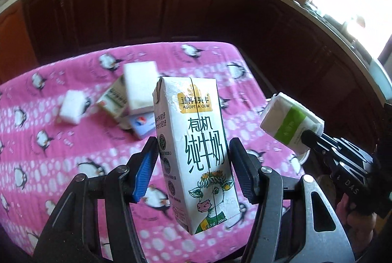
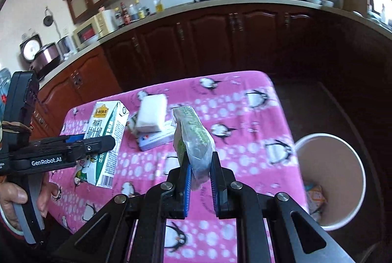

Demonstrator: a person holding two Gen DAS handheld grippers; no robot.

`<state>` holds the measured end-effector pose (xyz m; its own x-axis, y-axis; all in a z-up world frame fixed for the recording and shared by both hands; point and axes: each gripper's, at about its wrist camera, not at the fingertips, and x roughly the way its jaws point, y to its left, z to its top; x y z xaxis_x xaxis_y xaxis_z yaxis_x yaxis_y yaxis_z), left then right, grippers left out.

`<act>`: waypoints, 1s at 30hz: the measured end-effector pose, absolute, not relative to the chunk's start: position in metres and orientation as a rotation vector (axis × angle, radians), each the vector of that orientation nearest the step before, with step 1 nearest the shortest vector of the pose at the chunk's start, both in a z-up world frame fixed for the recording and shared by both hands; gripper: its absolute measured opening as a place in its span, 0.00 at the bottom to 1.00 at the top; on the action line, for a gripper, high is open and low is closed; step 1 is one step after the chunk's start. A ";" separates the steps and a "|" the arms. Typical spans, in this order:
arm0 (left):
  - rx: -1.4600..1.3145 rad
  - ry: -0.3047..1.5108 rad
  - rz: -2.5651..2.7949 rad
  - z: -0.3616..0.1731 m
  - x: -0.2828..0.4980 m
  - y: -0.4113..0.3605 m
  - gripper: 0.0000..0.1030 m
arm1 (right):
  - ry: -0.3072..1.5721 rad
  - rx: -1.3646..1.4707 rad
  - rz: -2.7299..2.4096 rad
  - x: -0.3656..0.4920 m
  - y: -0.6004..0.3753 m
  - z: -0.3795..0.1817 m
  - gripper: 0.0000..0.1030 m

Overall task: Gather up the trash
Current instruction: 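Carry carton and bag over the white bucket and open both tools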

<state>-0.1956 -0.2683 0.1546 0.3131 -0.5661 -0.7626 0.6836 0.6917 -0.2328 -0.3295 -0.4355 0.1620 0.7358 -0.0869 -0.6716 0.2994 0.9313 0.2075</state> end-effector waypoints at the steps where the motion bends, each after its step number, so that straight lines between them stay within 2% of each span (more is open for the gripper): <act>1: 0.149 0.939 -0.839 0.156 -0.199 -0.275 0.56 | 0.713 0.319 -0.229 -0.334 -0.440 0.162 0.13; 18: 0.250 0.930 -1.050 0.161 -0.247 -0.406 0.56 | 0.677 0.398 -0.524 -0.435 -0.537 0.169 0.13; 30: 0.298 0.941 -1.127 0.154 -0.267 -0.473 0.56 | 0.693 0.463 -0.627 -0.471 -0.583 0.161 0.13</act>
